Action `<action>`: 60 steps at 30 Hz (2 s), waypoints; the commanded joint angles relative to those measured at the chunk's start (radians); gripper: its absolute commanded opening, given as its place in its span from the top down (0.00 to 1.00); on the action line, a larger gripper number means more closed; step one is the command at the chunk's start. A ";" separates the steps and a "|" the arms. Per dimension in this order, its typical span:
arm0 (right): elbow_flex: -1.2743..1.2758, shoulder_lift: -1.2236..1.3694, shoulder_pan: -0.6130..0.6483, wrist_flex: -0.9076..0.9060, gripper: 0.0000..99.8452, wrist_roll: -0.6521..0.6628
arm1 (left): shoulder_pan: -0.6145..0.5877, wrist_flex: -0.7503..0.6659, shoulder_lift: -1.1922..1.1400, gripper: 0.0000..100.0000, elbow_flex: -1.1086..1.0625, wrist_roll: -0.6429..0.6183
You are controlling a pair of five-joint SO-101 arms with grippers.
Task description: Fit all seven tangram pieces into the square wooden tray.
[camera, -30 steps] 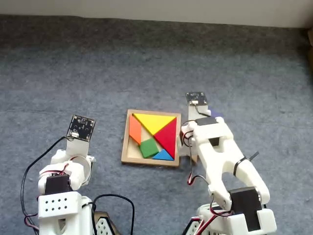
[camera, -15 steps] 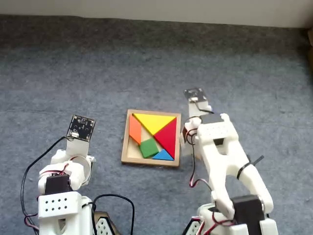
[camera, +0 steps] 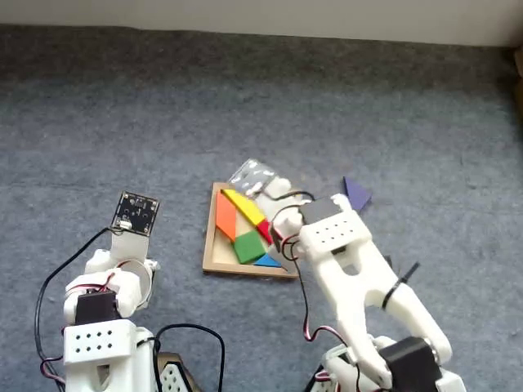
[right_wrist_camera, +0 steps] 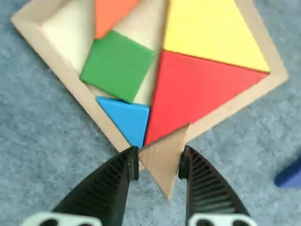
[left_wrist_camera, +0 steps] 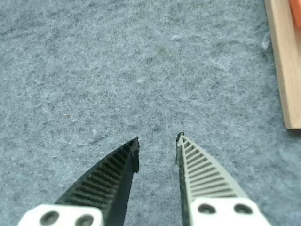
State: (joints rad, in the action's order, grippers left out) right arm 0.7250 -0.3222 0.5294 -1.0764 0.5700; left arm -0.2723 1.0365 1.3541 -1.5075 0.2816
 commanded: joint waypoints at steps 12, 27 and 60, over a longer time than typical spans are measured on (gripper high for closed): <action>-0.124 0.117 0.159 0.104 0.89 0.428 | -0.012 -0.015 0.013 0.85 0.007 -0.003; -0.134 0.150 0.214 0.189 0.89 0.643 | -0.012 -0.017 0.013 0.85 0.007 -0.003; -0.031 -0.068 0.068 0.160 0.99 -0.005 | -0.012 -0.017 0.013 0.85 0.007 -0.003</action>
State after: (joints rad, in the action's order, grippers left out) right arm 0.6682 -0.3452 0.6168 -0.9060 0.7342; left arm -0.2723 1.0365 1.3541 -1.5075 0.2816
